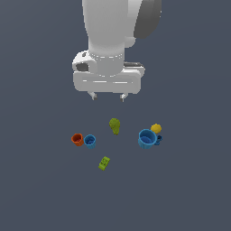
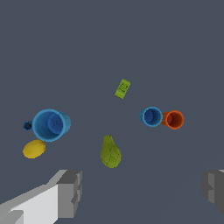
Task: Pick up a designated object from a clutter of objects.
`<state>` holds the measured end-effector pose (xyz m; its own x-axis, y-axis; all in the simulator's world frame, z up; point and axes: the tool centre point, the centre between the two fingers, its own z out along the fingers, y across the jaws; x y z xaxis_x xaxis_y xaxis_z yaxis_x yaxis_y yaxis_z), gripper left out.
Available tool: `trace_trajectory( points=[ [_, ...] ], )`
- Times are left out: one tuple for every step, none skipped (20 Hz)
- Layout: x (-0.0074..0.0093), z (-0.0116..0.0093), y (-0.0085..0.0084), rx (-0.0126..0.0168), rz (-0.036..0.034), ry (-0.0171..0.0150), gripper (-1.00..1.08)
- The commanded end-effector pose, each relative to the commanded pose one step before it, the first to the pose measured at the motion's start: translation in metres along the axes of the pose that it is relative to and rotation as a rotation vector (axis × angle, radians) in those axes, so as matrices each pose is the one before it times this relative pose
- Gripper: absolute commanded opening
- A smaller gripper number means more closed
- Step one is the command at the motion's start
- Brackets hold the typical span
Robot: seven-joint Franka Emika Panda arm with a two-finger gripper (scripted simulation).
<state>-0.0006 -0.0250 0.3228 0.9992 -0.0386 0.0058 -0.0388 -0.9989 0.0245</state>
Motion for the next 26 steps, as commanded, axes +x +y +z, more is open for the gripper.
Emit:
trace_trajectory(
  points=[
    [0.00000, 0.00000, 0.00001, 0.00000, 0.00000, 0.00000, 1.00],
    [-0.00008, -0.00009, 0.00067, 0.00000, 0.00097, -0.00010, 1.00],
    [-0.00023, -0.00028, 0.00188, 0.00006, 0.00266, -0.00029, 1.00],
    [-0.00038, -0.00044, 0.00318, 0.00011, 0.00455, -0.00050, 1.00],
    [-0.00053, -0.00061, 0.00440, 0.00017, 0.00633, -0.00069, 1.00],
    [-0.00069, -0.00076, 0.00559, 0.00025, 0.00809, -0.00088, 1.00],
    [-0.00079, -0.00082, 0.00626, 0.00032, 0.00918, -0.00099, 1.00],
    [-0.00065, -0.00063, 0.00512, 0.00029, 0.00764, -0.00081, 1.00],
    [-0.00048, -0.00043, 0.00379, 0.00024, 0.00578, -0.00061, 1.00],
    [-0.00031, -0.00023, 0.00249, 0.00017, 0.00394, -0.00041, 1.00],
    [-0.00014, -0.00006, 0.00120, 0.00008, 0.00206, -0.00021, 1.00],
    [0.00002, 0.00007, -0.00012, 0.00000, 0.00000, 0.00000, 1.00],
    [0.00012, 0.00006, -0.00090, -0.00007, -0.00153, 0.00016, 1.00],
    [-0.00002, -0.00029, -0.00026, -0.00003, -0.00138, 0.00010, 1.00],
    [-0.00007, -0.00024, 0.00038, 0.00000, 0.00000, 0.00000, 1.00],
    [0.00005, 0.00018, -0.00032, 0.00000, 0.00000, 0.00000, 1.00],
    [0.00018, 0.00064, -0.00051, -0.00002, 0.00098, -0.00002, 1.00],
    [0.00030, 0.00106, -0.00123, -0.00006, 0.00097, 0.00003, 1.00],
    [0.00042, 0.00148, -0.00181, -0.00008, 0.00119, 0.00006, 1.00],
    [0.00053, 0.00191, -0.00242, -0.00010, 0.00137, 0.00008, 1.00],
    [0.00062, 0.00233, -0.00289, -0.00013, 0.00182, 0.00012, 1.00],
    [0.00069, 0.00275, -0.00351, -0.00013, 0.00194, 0.00014, 1.00],
    [0.00072, 0.00312, -0.00391, -0.00015, 0.00238, 0.00016, 1.00],
    [0.00074, 0.00353, -0.00445, -0.00014, 0.00266, 0.00017, 1.00],
    [0.00074, 0.00395, -0.00497, -0.00014, 0.00300, 0.00019, 1.00],
    [0.00070, 0.00435, -0.00546, -0.00013, 0.00337, 0.00021, 1.00]
  ],
)
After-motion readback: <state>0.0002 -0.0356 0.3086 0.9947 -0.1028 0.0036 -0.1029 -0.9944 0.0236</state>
